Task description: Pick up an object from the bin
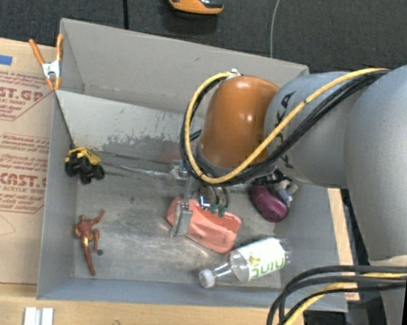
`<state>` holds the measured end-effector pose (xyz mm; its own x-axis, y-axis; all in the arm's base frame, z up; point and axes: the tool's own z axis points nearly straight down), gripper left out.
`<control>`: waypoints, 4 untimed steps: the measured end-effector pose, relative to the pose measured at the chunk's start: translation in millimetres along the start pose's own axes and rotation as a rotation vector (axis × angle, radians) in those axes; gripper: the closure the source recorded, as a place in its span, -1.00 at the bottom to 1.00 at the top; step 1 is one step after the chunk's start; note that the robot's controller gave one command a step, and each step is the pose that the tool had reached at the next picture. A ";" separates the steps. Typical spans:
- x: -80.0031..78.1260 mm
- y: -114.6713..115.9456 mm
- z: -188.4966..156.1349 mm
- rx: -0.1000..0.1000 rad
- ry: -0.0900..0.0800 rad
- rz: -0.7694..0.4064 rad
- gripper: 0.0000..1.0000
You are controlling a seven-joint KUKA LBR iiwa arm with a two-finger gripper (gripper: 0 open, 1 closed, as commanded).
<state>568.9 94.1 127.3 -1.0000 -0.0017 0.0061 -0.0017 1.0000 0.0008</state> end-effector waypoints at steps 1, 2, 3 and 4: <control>-1.7 -0.3 -4.8 -0.001 -0.007 0.001 -1.00; 20.2 -44.9 29.3 -0.002 -0.014 0.012 -1.00; 28.4 -76.1 42.7 0.000 -0.012 0.020 -1.00; 22.9 -69.7 56.4 -0.001 -0.014 0.117 1.00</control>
Offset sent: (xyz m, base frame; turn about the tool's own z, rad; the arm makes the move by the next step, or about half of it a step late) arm -0.0310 -0.0667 -0.0443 0.0223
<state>545.9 24.5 71.0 -0.9933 0.1150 -0.0079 0.1150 0.9934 0.0023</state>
